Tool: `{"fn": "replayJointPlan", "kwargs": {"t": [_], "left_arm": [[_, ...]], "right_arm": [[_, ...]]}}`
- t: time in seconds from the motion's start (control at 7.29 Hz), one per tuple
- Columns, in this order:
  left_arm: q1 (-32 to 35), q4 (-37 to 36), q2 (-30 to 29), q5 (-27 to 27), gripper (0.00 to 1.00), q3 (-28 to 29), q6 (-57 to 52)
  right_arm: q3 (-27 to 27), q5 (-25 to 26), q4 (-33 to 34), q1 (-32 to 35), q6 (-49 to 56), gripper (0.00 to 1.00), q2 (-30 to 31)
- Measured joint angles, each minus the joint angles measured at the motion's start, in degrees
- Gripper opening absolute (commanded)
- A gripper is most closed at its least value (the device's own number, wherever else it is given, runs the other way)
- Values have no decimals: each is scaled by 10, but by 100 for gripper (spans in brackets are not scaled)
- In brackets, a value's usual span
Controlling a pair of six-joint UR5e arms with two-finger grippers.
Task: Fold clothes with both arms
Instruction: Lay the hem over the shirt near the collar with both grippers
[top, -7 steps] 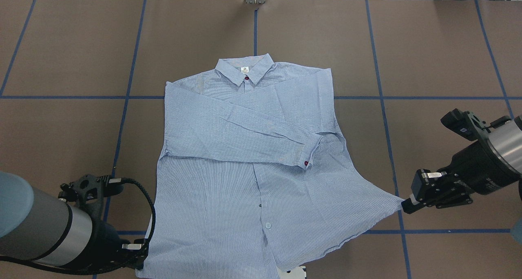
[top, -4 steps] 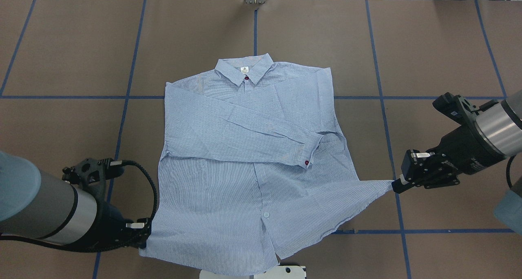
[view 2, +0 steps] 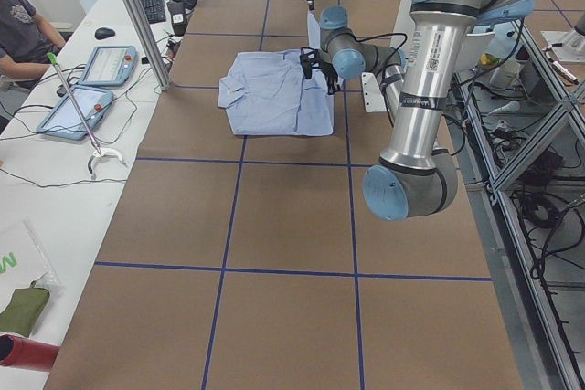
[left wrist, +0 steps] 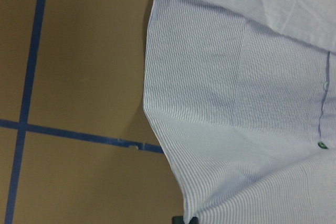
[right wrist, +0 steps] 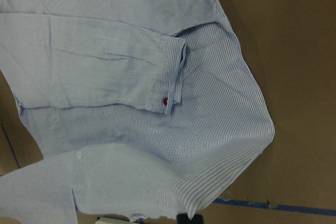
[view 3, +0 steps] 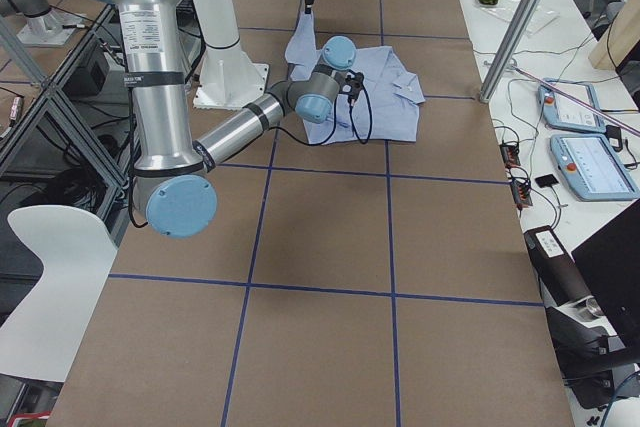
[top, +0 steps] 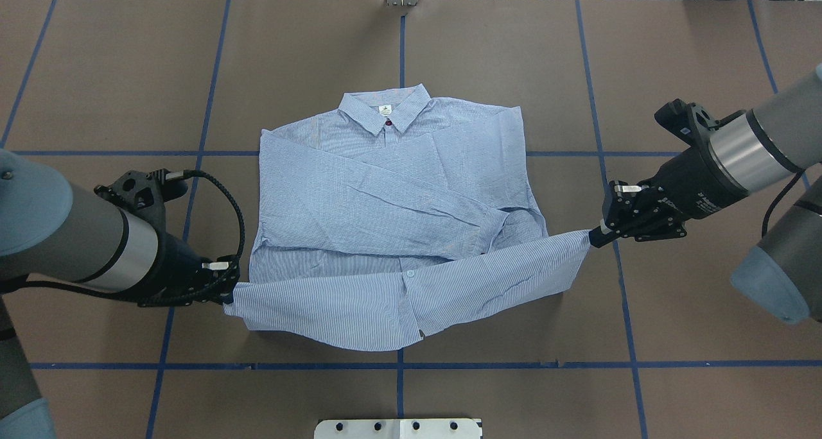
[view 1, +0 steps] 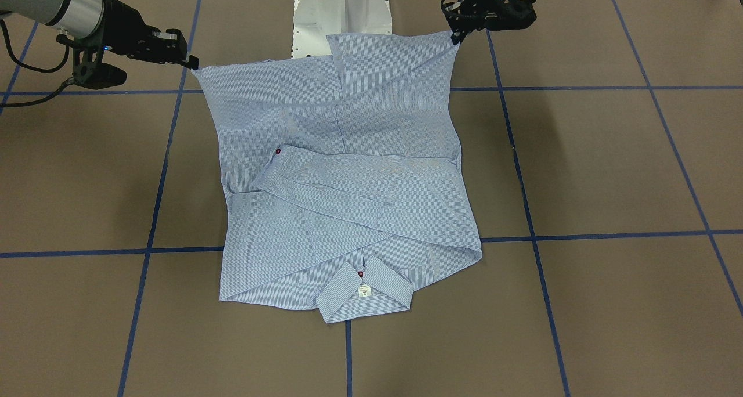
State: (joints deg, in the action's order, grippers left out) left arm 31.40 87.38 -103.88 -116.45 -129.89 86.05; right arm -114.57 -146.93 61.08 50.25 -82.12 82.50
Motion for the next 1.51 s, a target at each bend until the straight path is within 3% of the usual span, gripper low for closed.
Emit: {"fn": "replayJointPlan", "kwargs": {"t": [0.41, 0.96, 1.51], "left_arm": [[54, 3, -50, -1, 0, 71, -15], [112, 8, -76, -2, 0, 116, -57], [139, 78, -101, -2, 0, 203, -61]], "right_arm": [[53, 48, 2, 12, 0, 0, -57], [108, 85, 5, 32, 10, 0, -105], [186, 94, 5, 43, 39, 0, -160]]}}
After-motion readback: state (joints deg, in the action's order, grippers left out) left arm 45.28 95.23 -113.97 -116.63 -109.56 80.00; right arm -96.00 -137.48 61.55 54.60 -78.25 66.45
